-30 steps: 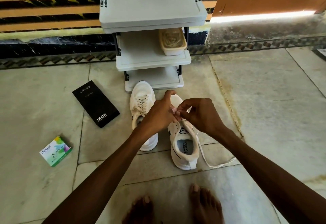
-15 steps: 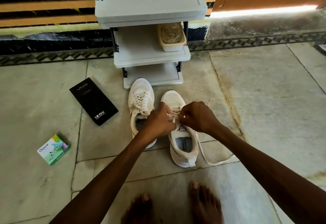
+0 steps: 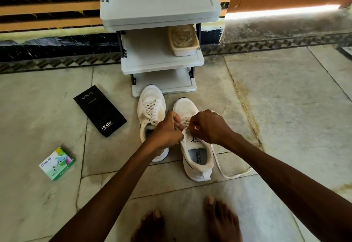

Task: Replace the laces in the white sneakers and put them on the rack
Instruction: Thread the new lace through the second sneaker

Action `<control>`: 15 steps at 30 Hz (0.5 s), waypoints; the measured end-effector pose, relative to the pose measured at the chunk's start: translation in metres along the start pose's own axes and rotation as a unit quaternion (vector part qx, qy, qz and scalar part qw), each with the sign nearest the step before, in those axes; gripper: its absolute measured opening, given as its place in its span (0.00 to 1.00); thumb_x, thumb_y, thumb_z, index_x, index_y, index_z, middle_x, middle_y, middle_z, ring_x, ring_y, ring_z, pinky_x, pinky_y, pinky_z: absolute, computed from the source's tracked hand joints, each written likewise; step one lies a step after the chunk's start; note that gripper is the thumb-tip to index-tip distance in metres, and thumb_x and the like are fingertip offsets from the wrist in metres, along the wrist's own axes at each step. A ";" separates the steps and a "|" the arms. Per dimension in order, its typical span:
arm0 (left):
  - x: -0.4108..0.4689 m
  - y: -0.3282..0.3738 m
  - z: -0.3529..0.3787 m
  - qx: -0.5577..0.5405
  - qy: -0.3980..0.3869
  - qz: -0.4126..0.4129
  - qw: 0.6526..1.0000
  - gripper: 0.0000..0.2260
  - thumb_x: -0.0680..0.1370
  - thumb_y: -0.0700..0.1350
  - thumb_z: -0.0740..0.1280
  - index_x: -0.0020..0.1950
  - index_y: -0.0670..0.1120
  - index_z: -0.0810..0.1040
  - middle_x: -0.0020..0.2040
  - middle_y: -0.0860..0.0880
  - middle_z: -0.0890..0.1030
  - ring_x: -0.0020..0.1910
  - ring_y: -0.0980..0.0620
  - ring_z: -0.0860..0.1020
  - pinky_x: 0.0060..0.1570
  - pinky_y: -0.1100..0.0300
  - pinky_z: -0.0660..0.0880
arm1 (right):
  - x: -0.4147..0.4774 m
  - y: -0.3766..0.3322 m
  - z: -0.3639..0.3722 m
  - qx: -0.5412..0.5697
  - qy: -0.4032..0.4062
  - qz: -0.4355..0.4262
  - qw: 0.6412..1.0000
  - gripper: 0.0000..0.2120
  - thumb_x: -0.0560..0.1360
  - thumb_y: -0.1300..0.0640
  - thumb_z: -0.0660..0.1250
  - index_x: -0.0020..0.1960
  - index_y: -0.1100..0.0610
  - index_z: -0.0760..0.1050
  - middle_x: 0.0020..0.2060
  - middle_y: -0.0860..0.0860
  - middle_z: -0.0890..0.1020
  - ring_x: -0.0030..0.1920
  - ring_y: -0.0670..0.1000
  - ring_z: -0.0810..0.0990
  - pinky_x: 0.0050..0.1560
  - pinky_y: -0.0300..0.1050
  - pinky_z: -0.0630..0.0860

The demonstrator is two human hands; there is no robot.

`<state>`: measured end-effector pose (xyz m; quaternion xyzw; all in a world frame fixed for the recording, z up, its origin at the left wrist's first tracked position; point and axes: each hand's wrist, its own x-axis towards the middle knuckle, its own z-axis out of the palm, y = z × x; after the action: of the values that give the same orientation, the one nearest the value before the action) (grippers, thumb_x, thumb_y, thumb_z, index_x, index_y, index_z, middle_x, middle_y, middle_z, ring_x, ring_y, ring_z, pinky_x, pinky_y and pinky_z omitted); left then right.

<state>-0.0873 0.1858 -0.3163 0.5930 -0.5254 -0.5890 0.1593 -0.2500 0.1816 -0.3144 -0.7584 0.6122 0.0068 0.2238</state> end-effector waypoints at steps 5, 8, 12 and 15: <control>0.000 0.003 -0.001 0.005 -0.017 -0.004 1.000 0.18 0.71 0.29 0.68 0.53 0.47 0.69 0.49 0.47 0.76 0.46 0.51 0.76 0.37 0.58 0.79 | 0.000 -0.002 0.009 0.024 0.021 0.009 0.999 0.06 0.75 0.55 0.67 0.47 0.53 0.83 0.39 0.53 0.82 0.39 0.56 0.81 0.36 0.42 0.70; 0.003 0.004 -0.002 -0.025 -0.034 -0.029 0.999 0.11 0.76 0.32 0.67 0.51 0.46 0.72 0.50 0.47 0.77 0.48 0.50 0.79 0.39 0.58 0.81 | -0.005 -0.004 0.017 0.042 0.041 0.046 0.997 0.06 0.73 0.58 0.68 0.47 0.50 0.82 0.42 0.53 0.83 0.42 0.56 0.81 0.39 0.45 0.73; 0.011 0.001 0.000 -0.051 0.014 -0.033 0.998 0.06 0.77 0.33 0.67 0.48 0.43 0.77 0.47 0.46 0.79 0.47 0.49 0.83 0.42 0.56 0.83 | -0.008 -0.006 0.026 0.072 0.075 0.089 0.991 0.05 0.74 0.58 0.69 0.47 0.49 0.81 0.45 0.51 0.83 0.43 0.52 0.81 0.38 0.43 0.72; 0.016 -0.004 0.007 0.074 0.081 0.014 0.994 0.06 0.74 0.38 0.74 0.42 0.48 0.81 0.39 0.49 0.82 0.41 0.50 0.83 0.42 0.52 0.83 | -0.009 -0.002 0.026 0.087 0.087 0.096 0.988 0.03 0.75 0.53 0.70 0.48 0.51 0.81 0.45 0.50 0.83 0.43 0.51 0.80 0.38 0.42 0.68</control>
<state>-0.0955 0.1773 -0.3299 0.6412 -0.5610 -0.4967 0.1654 -0.2440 0.1990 -0.3343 -0.6718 0.6973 -0.0913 0.2327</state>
